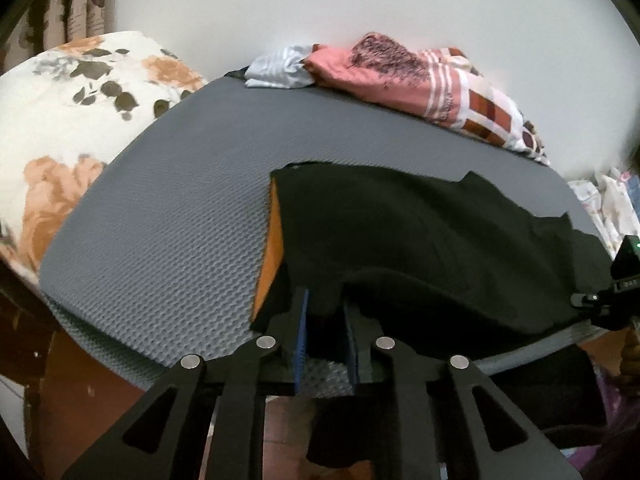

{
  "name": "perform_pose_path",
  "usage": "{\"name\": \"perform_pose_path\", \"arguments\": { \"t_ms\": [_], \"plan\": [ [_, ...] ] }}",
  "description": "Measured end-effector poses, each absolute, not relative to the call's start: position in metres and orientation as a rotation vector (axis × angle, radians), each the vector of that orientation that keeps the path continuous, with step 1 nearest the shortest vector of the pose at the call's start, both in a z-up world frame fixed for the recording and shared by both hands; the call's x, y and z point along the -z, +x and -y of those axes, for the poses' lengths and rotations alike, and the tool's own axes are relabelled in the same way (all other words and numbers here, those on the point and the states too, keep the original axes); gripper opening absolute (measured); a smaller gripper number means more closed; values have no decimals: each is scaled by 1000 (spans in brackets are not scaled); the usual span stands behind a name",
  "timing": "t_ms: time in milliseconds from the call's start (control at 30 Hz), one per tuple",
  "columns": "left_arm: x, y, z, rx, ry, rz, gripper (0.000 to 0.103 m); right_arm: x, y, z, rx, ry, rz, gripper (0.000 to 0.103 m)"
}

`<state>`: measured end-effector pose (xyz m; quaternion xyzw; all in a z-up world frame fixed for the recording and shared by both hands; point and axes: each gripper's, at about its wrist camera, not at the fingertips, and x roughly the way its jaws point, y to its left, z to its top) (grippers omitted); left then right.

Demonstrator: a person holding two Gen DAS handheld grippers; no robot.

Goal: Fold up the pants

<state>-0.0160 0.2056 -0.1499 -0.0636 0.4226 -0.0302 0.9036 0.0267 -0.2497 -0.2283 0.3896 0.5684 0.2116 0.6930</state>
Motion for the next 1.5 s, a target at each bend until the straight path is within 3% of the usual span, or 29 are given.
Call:
{"name": "perform_pose_path", "arguments": {
  "t_ms": [133,200,300,533,733,900,1067,1200,1300,1400,1500],
  "plan": [
    [154,-19,-213,8,-103,-887,30,231,27,247,-487,875,-1279,6],
    [153,-22,-220,-36,-99,-883,47,232,26,244,-495,870,-1281,6],
    [151,-27,-233,-114,-82,-858,61,235,26,241,-505,862,-1292,6],
    [129,-37,-270,-222,-128,-787,61,241,26,242,-510,870,-1289,6],
    [108,-49,-253,-131,-145,-772,61,244,25,242,-518,886,-1289,6],
    [121,-44,-231,-77,-180,-931,63,243,24,240,-525,892,-1290,6],
    [154,-41,-245,-2,-474,-1077,63,244,23,239,-538,907,-1290,7],
    [155,-39,-244,75,-580,-1021,63,242,23,238,-550,901,-1290,7],
    [156,-31,-241,66,-561,-1026,58,242,23,236,-549,903,-1290,7],
    [166,-25,-240,82,-589,-1058,24,241,24,236,-550,901,-1289,7],
    [161,-23,-233,65,-504,-1045,13,241,23,235,-550,895,-1289,8]
  ]
}}
